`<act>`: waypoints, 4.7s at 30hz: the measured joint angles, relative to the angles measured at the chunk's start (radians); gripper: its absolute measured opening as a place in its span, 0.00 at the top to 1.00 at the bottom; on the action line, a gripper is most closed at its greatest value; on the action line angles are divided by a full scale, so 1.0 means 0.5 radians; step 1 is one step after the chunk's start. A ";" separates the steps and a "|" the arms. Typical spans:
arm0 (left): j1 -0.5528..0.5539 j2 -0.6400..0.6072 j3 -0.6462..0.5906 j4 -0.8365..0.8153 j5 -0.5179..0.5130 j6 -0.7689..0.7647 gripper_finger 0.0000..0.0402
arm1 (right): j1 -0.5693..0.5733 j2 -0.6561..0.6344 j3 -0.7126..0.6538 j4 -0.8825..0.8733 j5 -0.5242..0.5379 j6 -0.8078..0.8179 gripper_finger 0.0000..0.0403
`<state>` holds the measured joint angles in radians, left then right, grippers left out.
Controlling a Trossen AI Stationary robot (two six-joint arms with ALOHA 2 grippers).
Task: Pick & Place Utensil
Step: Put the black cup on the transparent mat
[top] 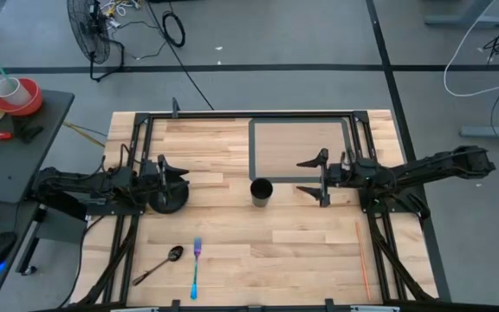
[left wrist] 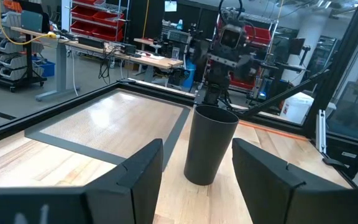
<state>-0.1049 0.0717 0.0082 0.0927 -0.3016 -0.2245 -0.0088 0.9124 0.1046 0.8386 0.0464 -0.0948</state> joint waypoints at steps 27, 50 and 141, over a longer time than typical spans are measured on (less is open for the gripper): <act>0.000 0.000 0.000 0.000 0.000 0.000 0.51 | 0.018 1.210 0.386 0.090 -0.101 0.121 0.01; 0.000 0.000 -0.001 -0.003 0.000 0.001 0.51 | 0.011 1.541 0.776 0.209 -0.305 0.132 0.01; 0.000 0.000 0.000 0.000 -0.001 0.000 0.51 | -1.274 1.187 0.676 -0.956 2.270 1.514 0.09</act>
<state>-0.1050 0.0719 0.0082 0.0925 -0.3019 -0.2245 -0.6456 1.5059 0.4423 0.3607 1.1816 0.6622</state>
